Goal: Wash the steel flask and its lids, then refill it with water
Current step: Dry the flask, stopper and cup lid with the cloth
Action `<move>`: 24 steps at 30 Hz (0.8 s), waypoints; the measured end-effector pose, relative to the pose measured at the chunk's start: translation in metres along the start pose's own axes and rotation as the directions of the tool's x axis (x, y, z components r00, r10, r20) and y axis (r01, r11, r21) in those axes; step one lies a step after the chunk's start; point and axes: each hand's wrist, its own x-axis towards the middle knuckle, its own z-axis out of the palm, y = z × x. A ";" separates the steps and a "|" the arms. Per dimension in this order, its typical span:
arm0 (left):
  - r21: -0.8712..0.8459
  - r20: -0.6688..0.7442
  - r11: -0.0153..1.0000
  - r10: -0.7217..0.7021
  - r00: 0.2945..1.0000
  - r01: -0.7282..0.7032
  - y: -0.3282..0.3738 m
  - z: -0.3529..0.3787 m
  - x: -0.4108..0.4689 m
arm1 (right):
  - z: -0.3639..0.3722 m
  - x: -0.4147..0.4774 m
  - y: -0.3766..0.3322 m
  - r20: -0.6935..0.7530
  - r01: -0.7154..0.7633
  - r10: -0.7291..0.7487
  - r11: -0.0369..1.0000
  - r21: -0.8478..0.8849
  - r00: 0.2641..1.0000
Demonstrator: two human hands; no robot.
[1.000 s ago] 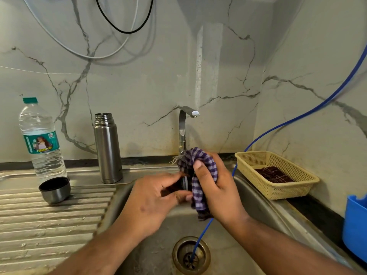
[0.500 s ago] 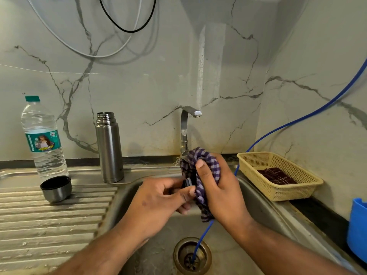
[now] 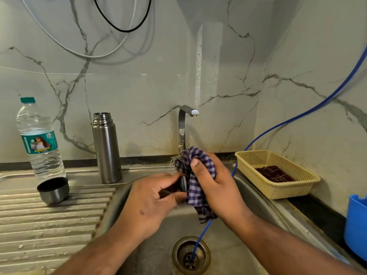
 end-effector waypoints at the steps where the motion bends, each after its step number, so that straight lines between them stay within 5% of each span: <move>1: 0.093 -0.028 0.993 0.077 0.997 -0.074 -0.002 -0.003 0.000 | 0.001 0.000 0.001 0.005 -0.047 0.047 0.998 0.052 0.999; 4: 0.164 -0.062 0.979 0.135 0.989 -0.124 -0.001 -0.002 0.000 | 0.005 0.000 0.002 0.021 -0.168 0.167 0.967 0.193 0.986; 7: -0.001 -0.043 1.000 -0.016 0.999 0.016 0.000 0.000 0.000 | 0.004 0.000 0.003 0.003 -0.168 0.171 0.965 0.203 0.985; 13: -0.435 0.035 0.845 -0.330 0.943 0.311 -0.002 0.008 0.001 | 0.001 -0.005 -0.002 -0.047 0.115 -0.119 0.990 -0.075 0.992; 17: -0.349 -0.002 0.915 -0.215 0.977 0.201 0.001 0.009 0.000 | -0.002 -0.004 -0.004 -0.052 0.161 -0.166 0.983 -0.085 0.985; 21: -0.142 -0.014 0.988 -0.068 0.998 0.065 0.000 0.003 0.000 | 0.001 -0.001 -0.004 0.020 -0.147 0.146 0.982 0.122 0.989; 24: -0.083 0.027 0.995 -0.054 0.998 0.057 0.001 0.000 0.000 | 0.004 -0.001 -0.004 0.179 -0.464 0.428 0.791 0.399 0.886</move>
